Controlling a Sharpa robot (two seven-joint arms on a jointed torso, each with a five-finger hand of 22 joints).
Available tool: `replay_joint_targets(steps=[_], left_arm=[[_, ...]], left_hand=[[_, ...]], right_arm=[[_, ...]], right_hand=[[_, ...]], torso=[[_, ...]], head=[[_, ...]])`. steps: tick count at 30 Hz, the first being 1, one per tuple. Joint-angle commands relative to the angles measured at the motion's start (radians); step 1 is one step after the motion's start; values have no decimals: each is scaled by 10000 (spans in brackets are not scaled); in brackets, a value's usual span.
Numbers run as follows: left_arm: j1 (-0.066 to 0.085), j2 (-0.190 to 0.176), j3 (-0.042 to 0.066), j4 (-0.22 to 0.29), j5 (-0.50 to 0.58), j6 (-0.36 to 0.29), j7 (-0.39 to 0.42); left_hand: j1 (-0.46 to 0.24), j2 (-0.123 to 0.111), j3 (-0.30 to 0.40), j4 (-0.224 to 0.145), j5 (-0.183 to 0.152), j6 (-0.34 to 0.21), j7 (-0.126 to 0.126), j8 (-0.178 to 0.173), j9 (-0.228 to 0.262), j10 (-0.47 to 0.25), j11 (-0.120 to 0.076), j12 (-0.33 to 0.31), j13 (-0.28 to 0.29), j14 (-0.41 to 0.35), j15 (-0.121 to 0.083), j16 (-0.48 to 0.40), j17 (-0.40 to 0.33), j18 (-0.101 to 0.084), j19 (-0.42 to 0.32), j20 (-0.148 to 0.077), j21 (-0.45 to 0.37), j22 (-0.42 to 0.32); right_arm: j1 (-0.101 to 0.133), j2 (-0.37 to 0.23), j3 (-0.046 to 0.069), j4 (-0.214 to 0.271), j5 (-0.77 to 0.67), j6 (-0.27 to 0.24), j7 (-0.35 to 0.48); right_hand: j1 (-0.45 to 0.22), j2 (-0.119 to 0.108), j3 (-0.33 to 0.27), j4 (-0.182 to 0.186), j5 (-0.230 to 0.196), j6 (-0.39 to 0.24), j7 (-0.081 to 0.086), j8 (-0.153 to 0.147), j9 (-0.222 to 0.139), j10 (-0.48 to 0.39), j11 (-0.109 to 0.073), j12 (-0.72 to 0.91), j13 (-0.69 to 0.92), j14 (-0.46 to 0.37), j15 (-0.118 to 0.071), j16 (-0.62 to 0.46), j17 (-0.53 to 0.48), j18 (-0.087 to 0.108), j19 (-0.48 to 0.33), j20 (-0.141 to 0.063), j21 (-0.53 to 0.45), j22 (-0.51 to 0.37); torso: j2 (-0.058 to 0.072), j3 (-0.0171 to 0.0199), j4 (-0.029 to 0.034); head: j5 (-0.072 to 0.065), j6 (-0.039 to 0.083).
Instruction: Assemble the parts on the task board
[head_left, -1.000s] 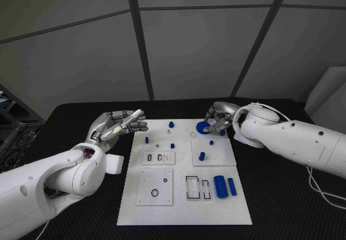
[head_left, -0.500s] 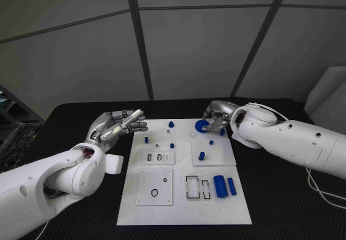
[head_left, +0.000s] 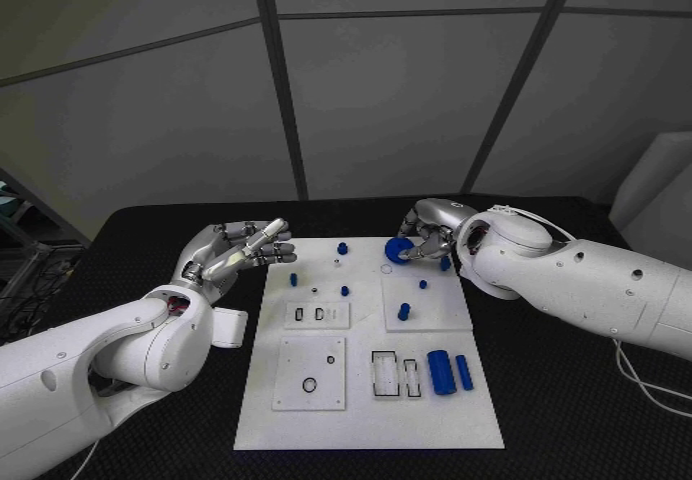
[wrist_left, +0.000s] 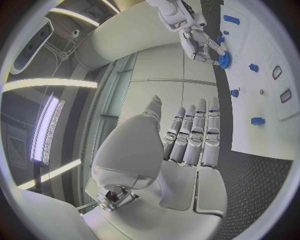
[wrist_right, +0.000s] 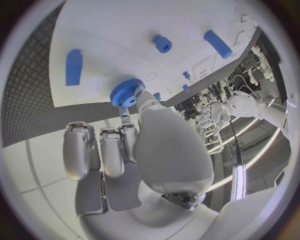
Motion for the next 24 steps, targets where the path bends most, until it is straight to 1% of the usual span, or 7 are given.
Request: replay_joint_targets(steps=[1, 6, 8, 10, 14, 24], left_arm=[[11, 17, 7, -25, -65, 146, 9], [10, 23, 6, -65, -65, 150, 8], [9, 29, 6, -80, -65, 150, 10], [9, 34, 6, -91, -65, 148, 12], [9, 38, 6, -104, -65, 144, 16], [10, 41, 7, -102, -65, 136, 21]], left_hand=[[77, 33, -2, -67, -22, 8, 37, -45, -8, -27, 7, -31, -11, 22, -6, -36, 14, -103, 75, 24, -10, -16], [77, 33, -2, -67, -22, 8, 37, -45, -8, -27, 7, -31, -11, 22, -6, -36, 14, -103, 75, 24, -10, -16], [77, 33, -2, -67, -22, 8, 37, -45, -8, -27, 7, -31, -11, 22, -6, -36, 14, -103, 75, 24, -10, -16], [77, 33, -2, -67, -22, 8, 37, -45, -8, -27, 7, -31, -11, 22, -6, -36, 14, -103, 75, 24, -10, -16], [77, 33, -2, -67, -22, 8, 37, -45, -8, -27, 7, -31, -11, 22, -6, -36, 14, -103, 75, 24, -10, -16], [77, 33, -2, -67, -22, 8, 37, -45, -8, -27, 7, -31, -11, 22, -6, -36, 14, -103, 75, 24, -10, -16]], right_arm=[[12, -22, 7, 403, -556, -782, 259], [12, 89, 10, 851, -1078, -1195, 222], [12, 191, 11, 931, -1266, -1306, 187], [12, 334, 13, 957, -1427, -1375, 152], [12, 629, 13, 875, -1582, -1374, 117], [12, 1494, -15, 298, -1676, -1172, 118]], right_hand=[[-4, 71, 93, -24, 164, 188, -77, -26, -19, 80, -11, 51, 923, 895, -37, 68, 1942, -76, 145, -7, 67, 770], [-14, 43, 122, -45, 223, 210, -74, -63, -33, 87, -12, 57, 935, 900, -33, 77, 1965, -99, 205, -5, 117, 887], [-14, 41, 135, -50, 239, 221, -76, -72, -35, 92, -13, 62, 943, 902, -31, 80, 1974, -104, 217, -4, 127, 909], [-14, 41, 135, -50, 239, 221, -76, -72, -35, 92, -13, 62, 943, 902, -31, 80, 1974, -104, 217, -4, 127, 909], [-16, 40, 139, -52, 244, 225, -77, -75, -36, 92, -14, 62, 943, 903, -31, 83, 1983, -108, 227, -4, 135, 928], [-38, 37, 149, -46, 244, 231, -73, -94, -42, 84, -12, 51, 933, 900, -27, 76, 1965, -110, 232, -2, 140, 939]], torso=[[-4, 5, 6], [-6, -5, 7], [-3, -12, 15], [-2, -11, 23], [-1, -21, 14], [3, -28, 23]], head=[[16, 15], [40, 33], [55, 40], [69, 37], [101, 28], [146, -10]])
